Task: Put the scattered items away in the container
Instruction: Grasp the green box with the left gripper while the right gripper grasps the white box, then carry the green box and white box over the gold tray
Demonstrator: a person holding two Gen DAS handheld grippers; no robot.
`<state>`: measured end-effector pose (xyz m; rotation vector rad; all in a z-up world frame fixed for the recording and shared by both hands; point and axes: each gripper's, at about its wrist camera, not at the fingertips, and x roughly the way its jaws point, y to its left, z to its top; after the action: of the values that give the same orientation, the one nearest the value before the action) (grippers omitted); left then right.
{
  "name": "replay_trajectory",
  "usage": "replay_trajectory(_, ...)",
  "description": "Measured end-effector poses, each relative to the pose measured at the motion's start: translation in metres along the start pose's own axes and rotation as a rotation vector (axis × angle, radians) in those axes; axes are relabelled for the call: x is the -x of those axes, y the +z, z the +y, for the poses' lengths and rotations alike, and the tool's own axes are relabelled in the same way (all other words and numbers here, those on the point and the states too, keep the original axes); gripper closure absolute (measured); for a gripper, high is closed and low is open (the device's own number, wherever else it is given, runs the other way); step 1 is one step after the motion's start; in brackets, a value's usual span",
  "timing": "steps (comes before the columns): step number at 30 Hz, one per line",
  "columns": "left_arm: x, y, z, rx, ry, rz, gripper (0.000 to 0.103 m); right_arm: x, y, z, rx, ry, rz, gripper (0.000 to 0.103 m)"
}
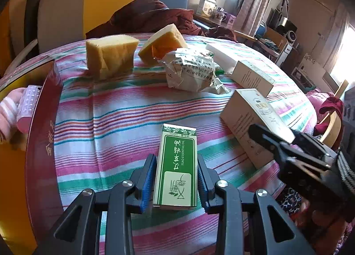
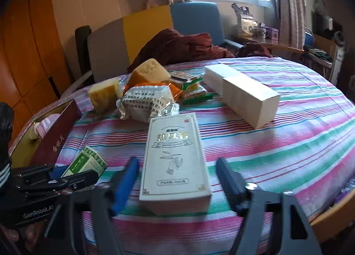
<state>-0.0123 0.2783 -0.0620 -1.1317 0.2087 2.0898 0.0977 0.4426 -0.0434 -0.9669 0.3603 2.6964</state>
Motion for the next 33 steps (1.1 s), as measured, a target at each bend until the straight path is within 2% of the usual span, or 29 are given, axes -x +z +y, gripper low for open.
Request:
replay_trajectory(2,0.001,-0.001,-0.001,-0.007,0.004,-0.006,0.07,-0.005,-0.001,0.003,0.016,-0.014,0.01,0.049)
replay_trajectory(5,0.003,-0.002,-0.001,-0.002,-0.013,-0.005,0.07,-0.005,-0.003,0.004,0.025,-0.022,-0.002,0.05)
replay_trajectory(12,0.02,-0.002,-0.005,-0.01,-0.028,-0.033,0.07,0.006,0.0,0.002,-0.019,0.026,-0.023,0.05)
replay_trajectory(20,0.061,0.0,0.002,0.002,-0.025,-0.102,0.07,0.025,0.012,0.022,-0.004,0.097,-0.061,0.05)
replay_trajectory(27,0.097,0.003,0.043,0.083,0.008,-0.139,0.07,0.036,0.029,0.063,0.047,0.192,-0.092,0.05)
replay_trajectory(33,0.13,-0.006,0.107,0.18,0.109,-0.172,0.07,0.032,0.044,0.121,0.099,0.327,-0.08,0.05)
